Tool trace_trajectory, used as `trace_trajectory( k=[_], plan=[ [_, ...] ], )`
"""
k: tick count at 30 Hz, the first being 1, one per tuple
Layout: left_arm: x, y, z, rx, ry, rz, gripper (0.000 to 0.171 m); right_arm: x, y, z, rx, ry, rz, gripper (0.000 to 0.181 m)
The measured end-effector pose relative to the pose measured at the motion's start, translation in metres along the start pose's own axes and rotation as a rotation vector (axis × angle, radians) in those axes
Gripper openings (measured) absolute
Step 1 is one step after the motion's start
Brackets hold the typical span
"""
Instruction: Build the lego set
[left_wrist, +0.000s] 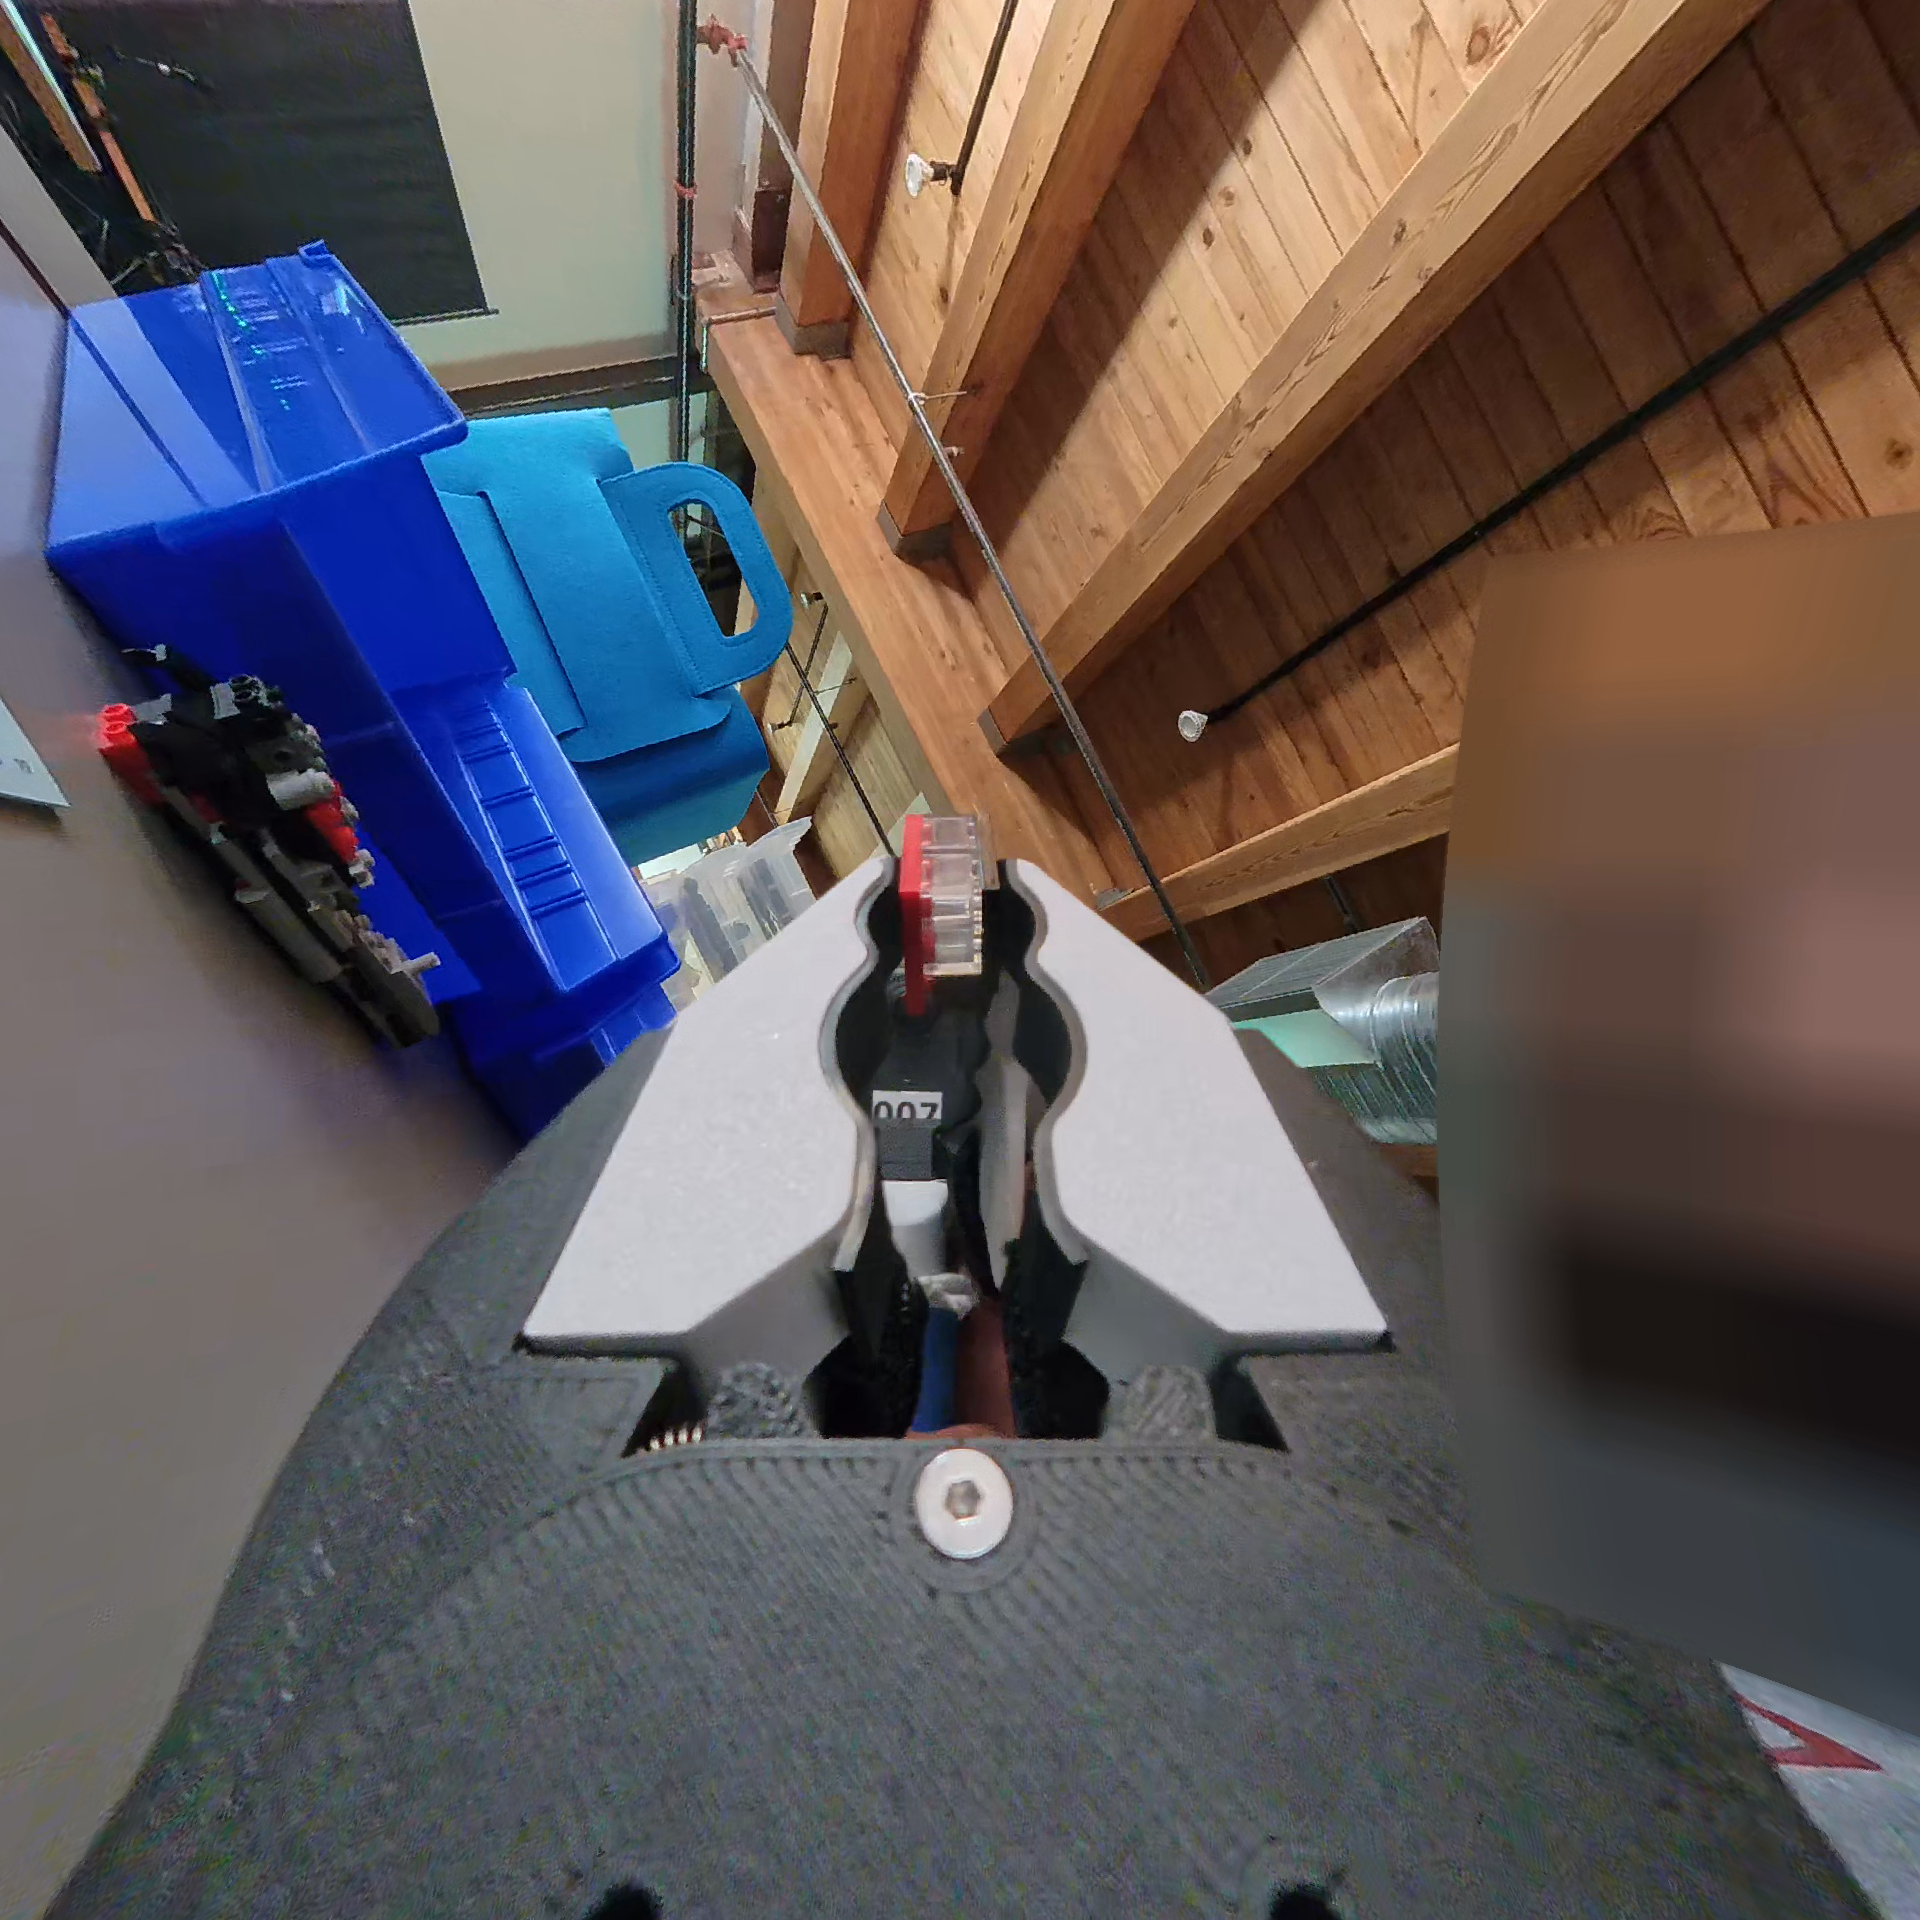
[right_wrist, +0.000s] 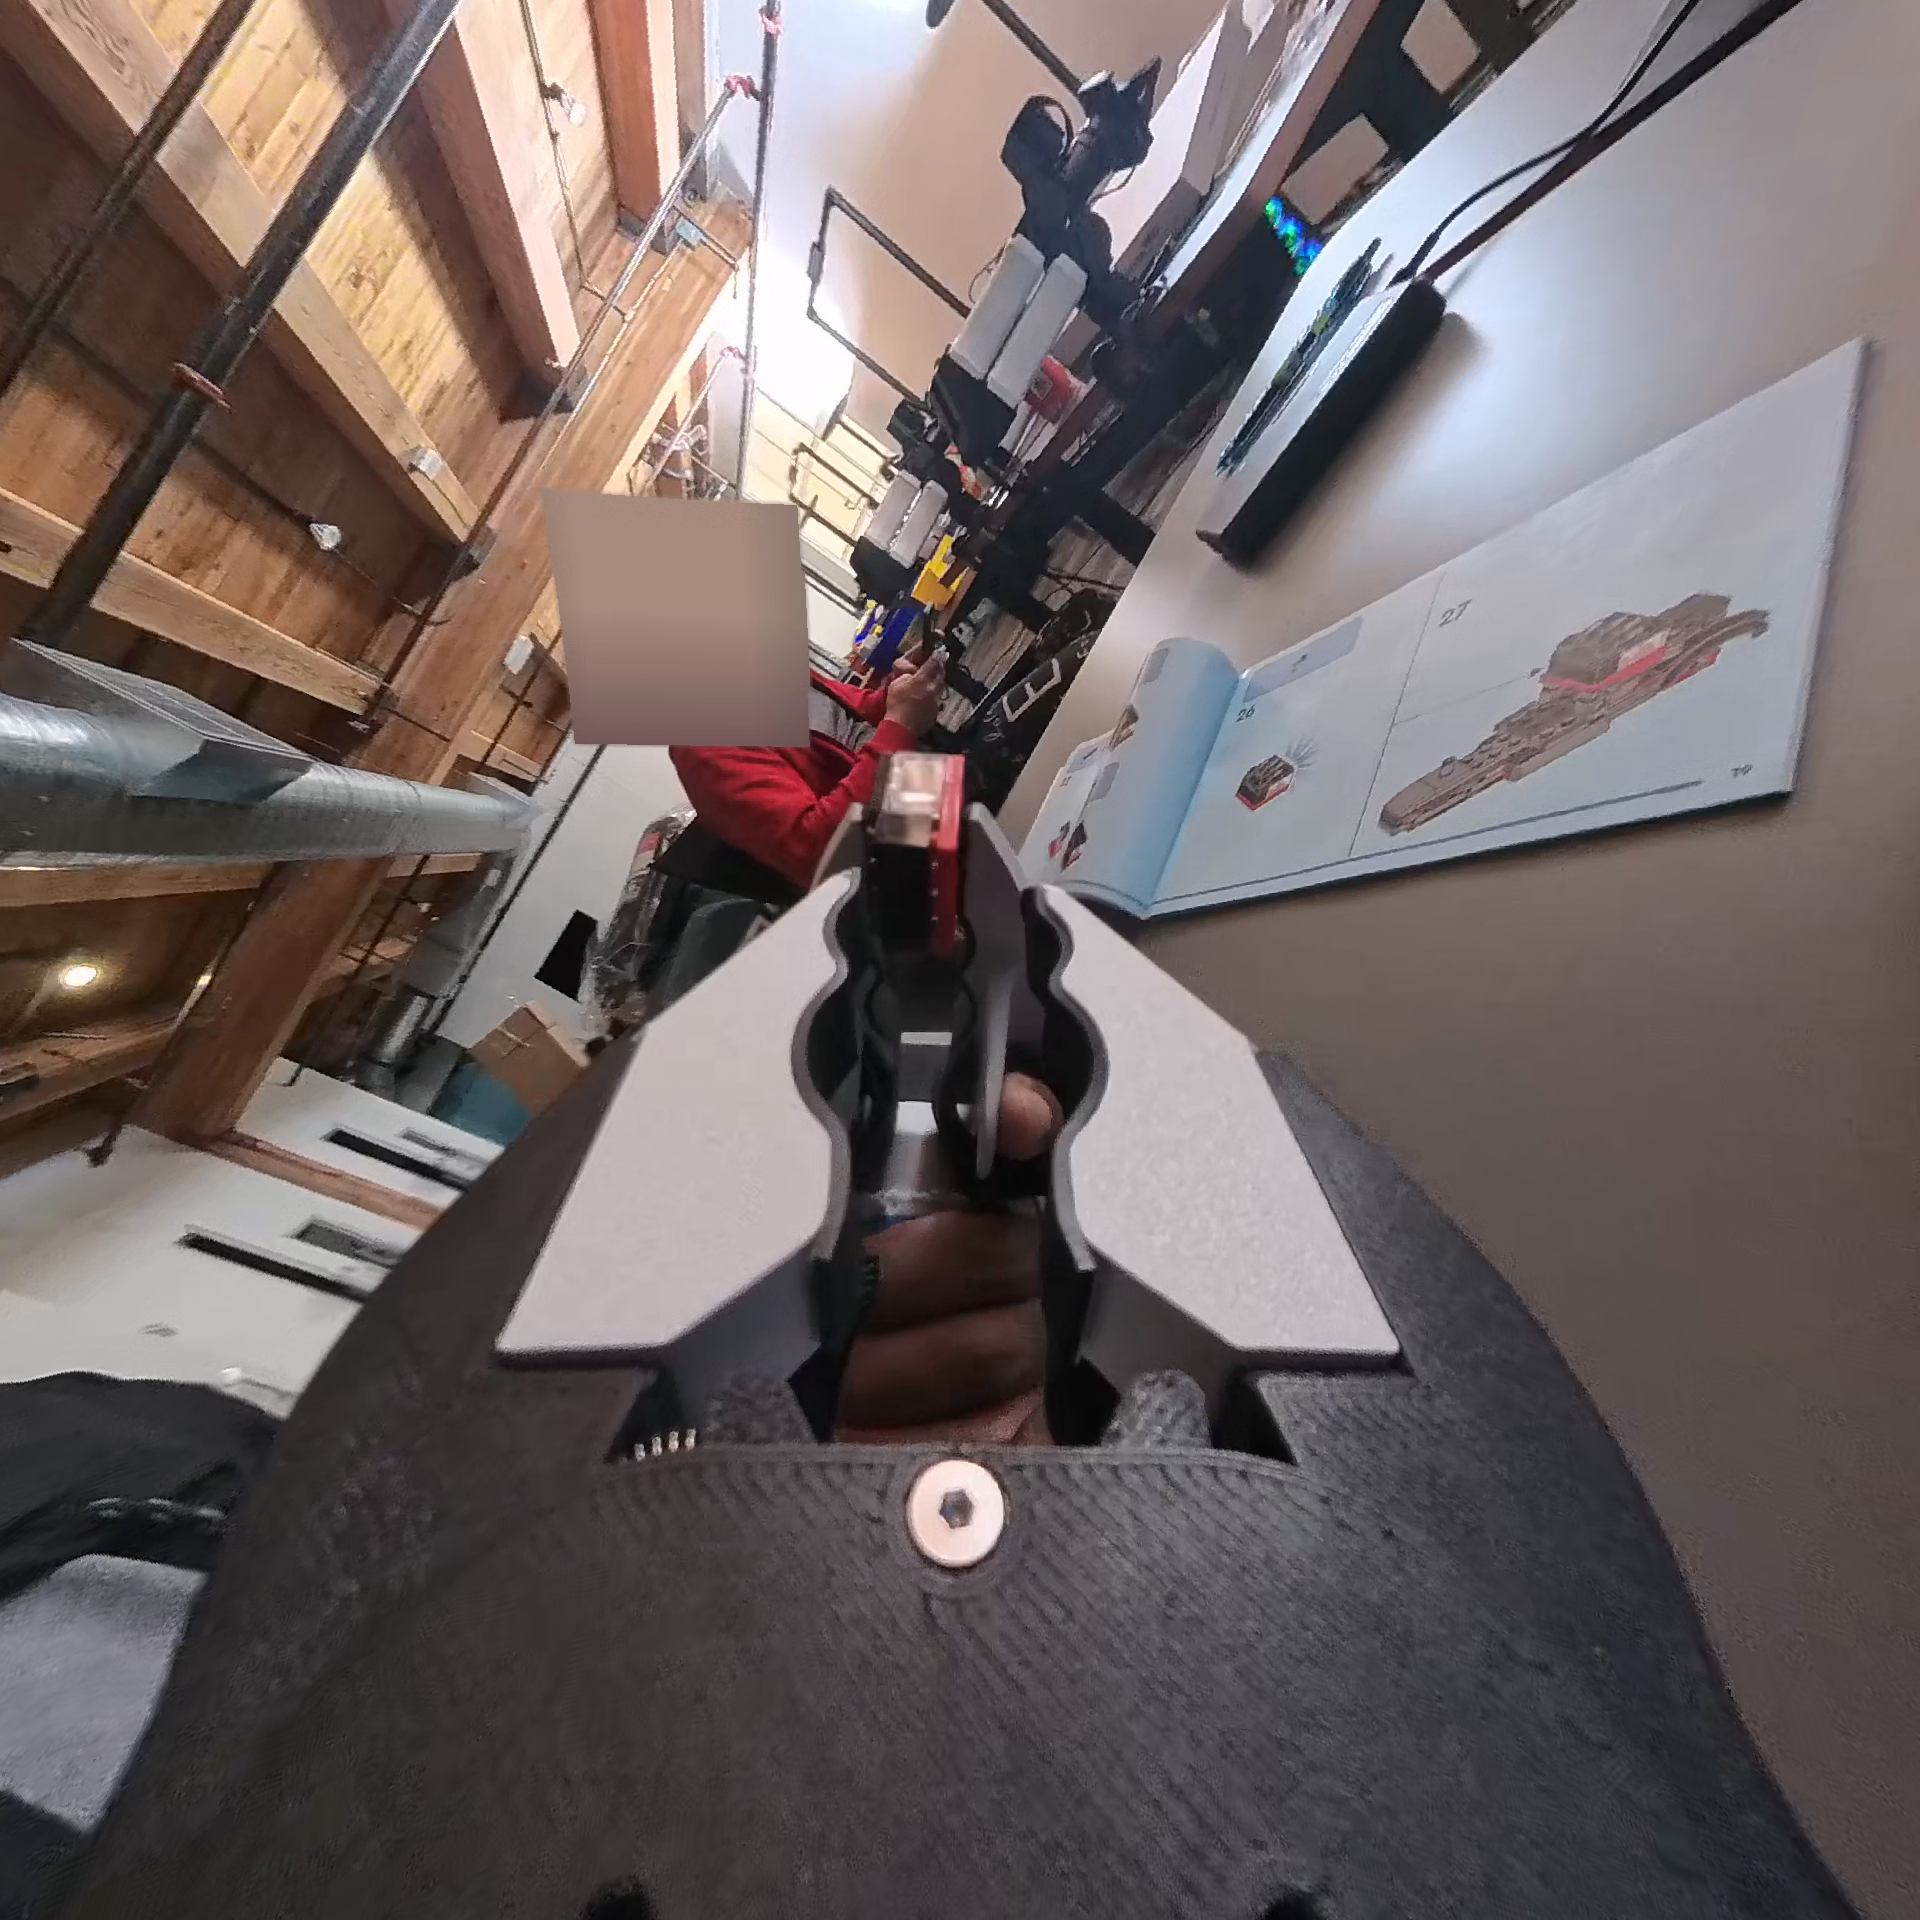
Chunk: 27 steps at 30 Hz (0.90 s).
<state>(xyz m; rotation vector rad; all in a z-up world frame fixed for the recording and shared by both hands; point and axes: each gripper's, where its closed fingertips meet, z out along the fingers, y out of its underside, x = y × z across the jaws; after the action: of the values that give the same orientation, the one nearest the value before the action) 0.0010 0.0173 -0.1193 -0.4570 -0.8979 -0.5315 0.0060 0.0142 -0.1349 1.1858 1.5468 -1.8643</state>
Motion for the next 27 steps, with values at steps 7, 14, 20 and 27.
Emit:
trace_trajectory(
  k=[7, 14, 20, 27],
  plan=[
    [-0.002, -0.001, -0.001, 0.013, 0.000, -0.011, 0.018, 0.002, 0.002, 0.001, 0.016, -0.025, 0.076, 0.030],
    [0.002, -0.001, -0.001, 0.013, 0.035, -0.011, 0.019, -0.007, 0.001, 0.002, 0.040, -0.074, 0.075, 0.017],
    [0.006, 0.000, 0.000, 0.001, 0.056, -0.007, 0.019, -0.011, 0.000, 0.002, 0.039, -0.082, 0.041, 0.017],
    [0.010, 0.001, 0.002, -0.006, 0.083, -0.010, 0.019, -0.015, -0.001, 0.001, 0.046, -0.108, 0.059, 0.017]
  ],
)
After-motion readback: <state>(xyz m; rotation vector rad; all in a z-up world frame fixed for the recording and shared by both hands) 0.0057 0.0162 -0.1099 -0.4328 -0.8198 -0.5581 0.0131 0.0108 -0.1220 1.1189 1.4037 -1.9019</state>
